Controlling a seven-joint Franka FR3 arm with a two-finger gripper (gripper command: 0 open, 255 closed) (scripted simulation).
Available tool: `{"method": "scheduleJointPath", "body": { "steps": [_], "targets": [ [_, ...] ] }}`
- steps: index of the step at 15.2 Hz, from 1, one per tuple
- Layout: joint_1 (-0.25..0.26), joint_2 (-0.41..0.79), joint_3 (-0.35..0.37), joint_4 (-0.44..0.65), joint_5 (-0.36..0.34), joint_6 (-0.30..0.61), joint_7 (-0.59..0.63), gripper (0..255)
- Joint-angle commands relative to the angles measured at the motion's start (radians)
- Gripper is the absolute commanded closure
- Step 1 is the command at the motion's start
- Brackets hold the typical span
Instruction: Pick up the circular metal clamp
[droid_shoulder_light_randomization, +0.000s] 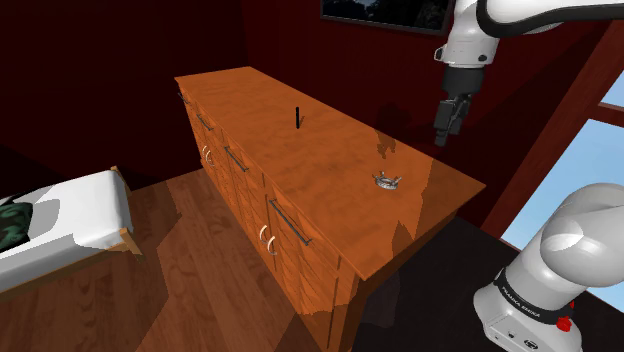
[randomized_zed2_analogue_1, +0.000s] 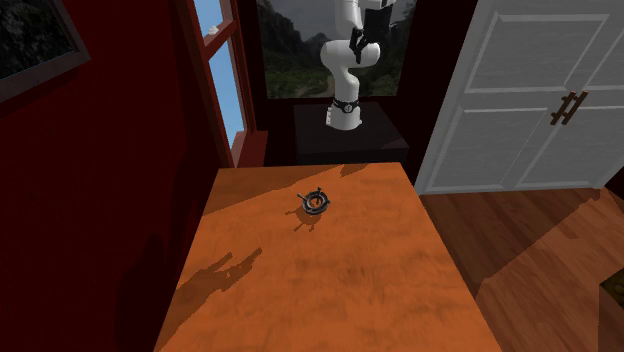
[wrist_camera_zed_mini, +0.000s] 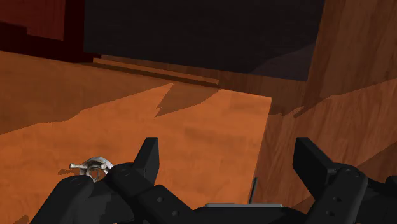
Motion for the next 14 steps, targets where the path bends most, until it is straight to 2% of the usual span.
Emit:
{"method": "scheduleJointPath", "body": {
  "steps": [1, 7, 14],
  "targets": [
    [0.0, 0.0, 0.0, 0.0, 0.0, 0.0, 0.0, 0],
    [-0.014, 0.08, -0.067, -0.111, -0.048, 0.245, -0.114, 0],
    [-0.021, 0.262, -0.149, -0.165, -0.077, 0.545, -0.249, 0]
  ]
}}
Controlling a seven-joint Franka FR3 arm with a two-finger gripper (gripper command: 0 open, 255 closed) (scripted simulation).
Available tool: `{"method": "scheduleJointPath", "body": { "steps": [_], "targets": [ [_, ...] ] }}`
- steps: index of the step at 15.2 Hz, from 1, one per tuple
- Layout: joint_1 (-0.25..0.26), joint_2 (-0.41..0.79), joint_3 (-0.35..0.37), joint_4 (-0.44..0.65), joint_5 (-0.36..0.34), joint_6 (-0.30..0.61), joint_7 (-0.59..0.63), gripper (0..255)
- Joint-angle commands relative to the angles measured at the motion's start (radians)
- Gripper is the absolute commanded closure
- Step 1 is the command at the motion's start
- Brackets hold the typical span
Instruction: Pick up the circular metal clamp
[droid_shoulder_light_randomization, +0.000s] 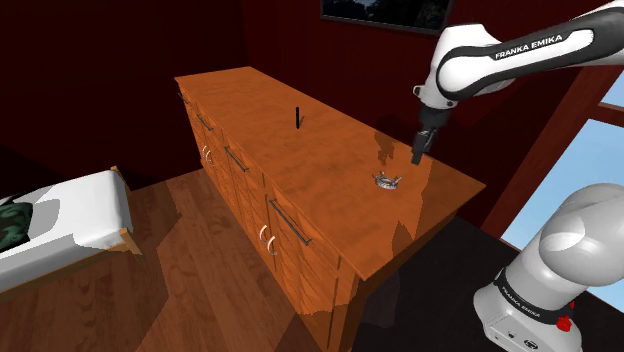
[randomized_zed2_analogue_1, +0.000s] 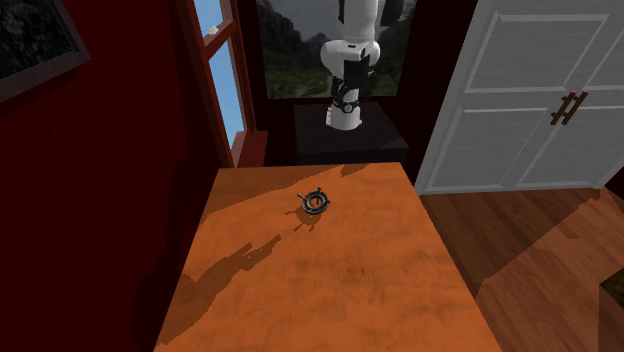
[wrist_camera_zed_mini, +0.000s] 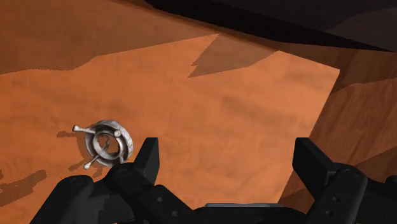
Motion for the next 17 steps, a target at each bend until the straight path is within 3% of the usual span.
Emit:
{"method": "scheduleJointPath", "body": {
  "steps": [1, 9, 13, 17],
  "targets": [
    [0.0, 0.068, -0.026, -0.005, -0.002, 0.095, -0.043, 0],
    [0.027, 0.374, -0.116, 0.058, 0.079, 0.403, -0.246, 0],
    [0.036, 0.542, -0.137, 0.134, 0.193, 0.518, -0.391, 0],
    [0.01, 0.71, -0.112, 0.237, 0.336, 0.599, -0.551, 0]
  ]
}}
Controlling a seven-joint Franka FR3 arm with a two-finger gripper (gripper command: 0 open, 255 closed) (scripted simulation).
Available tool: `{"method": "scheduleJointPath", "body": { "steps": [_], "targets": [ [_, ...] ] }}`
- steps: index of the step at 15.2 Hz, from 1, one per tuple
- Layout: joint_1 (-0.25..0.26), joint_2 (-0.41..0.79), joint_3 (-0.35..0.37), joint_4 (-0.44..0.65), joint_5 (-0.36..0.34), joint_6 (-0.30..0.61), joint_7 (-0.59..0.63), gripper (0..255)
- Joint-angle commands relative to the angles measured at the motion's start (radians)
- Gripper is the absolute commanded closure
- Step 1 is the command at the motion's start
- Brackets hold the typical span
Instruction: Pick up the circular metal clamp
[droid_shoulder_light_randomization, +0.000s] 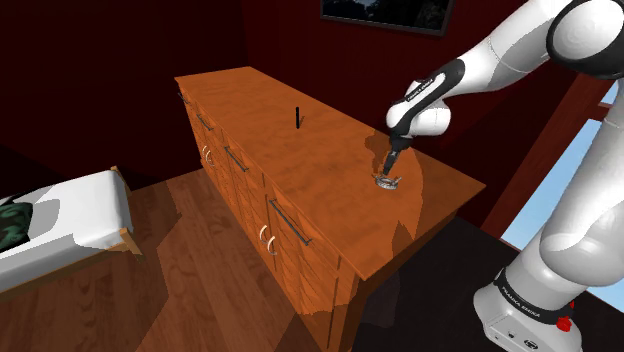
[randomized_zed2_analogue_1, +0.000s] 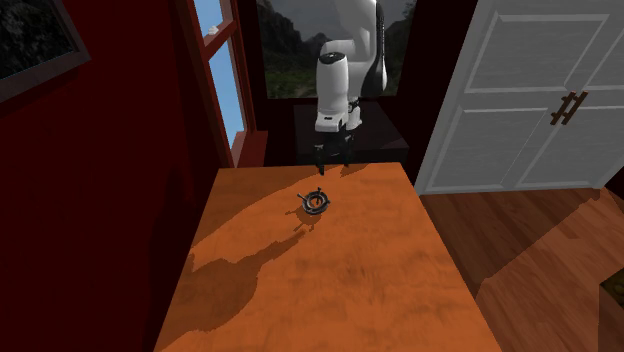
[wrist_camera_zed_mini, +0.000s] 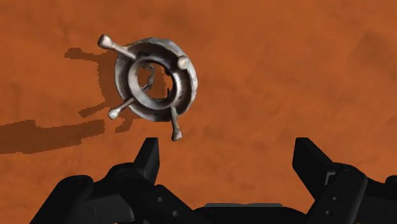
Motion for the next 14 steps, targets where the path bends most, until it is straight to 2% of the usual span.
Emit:
{"method": "scheduleJointPath", "body": {
  "steps": [1, 5, 14],
  "targets": [
    [-0.019, 0.082, 0.022, 0.06, 0.069, 0.032, -0.074, 0],
    [-0.083, 0.237, 0.085, 0.191, 0.17, 0.078, -0.199, 0],
    [-0.12, 0.328, 0.134, 0.209, 0.228, 0.151, -0.253, 0]
  ]
}}
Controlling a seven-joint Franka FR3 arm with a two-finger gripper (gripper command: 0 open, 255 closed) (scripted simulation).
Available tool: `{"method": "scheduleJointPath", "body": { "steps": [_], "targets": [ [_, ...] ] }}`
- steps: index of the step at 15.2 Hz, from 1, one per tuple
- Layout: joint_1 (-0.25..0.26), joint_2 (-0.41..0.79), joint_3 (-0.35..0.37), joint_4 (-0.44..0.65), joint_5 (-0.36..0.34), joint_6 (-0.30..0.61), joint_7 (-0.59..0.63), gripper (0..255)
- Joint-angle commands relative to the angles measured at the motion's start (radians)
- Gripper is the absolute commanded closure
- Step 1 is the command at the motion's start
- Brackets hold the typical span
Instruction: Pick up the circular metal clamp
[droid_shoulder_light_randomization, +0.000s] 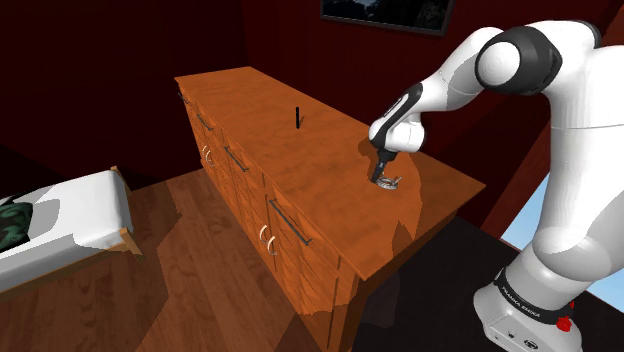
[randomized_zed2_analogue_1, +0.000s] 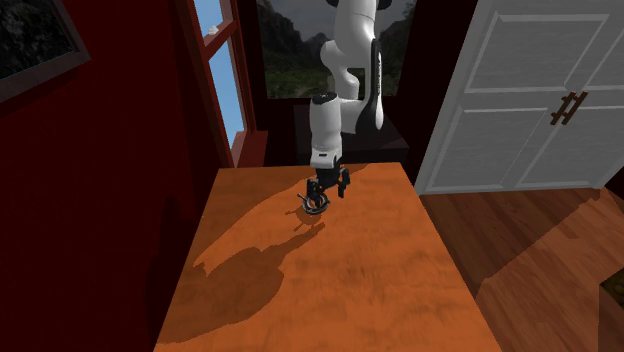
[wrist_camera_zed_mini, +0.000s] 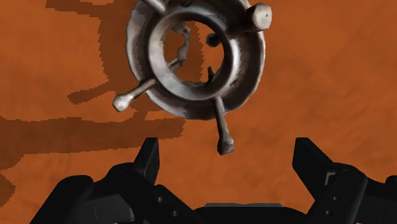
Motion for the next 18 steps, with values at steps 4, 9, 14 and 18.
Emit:
{"method": "scheduleJointPath", "body": {
  "steps": [4, 9, 14, 18],
  "targets": [
    [-0.003, 0.003, 0.003, -0.001, 0.003, 0.004, -0.004, 255],
    [-0.002, 0.003, 0.002, -0.001, 0.003, 0.004, -0.003, 255],
    [0.012, -0.033, -0.017, -0.008, -0.019, -0.024, 0.017, 255],
    [0.031, -0.08, -0.042, -0.017, -0.05, -0.063, 0.046, 255]
  ]
}}
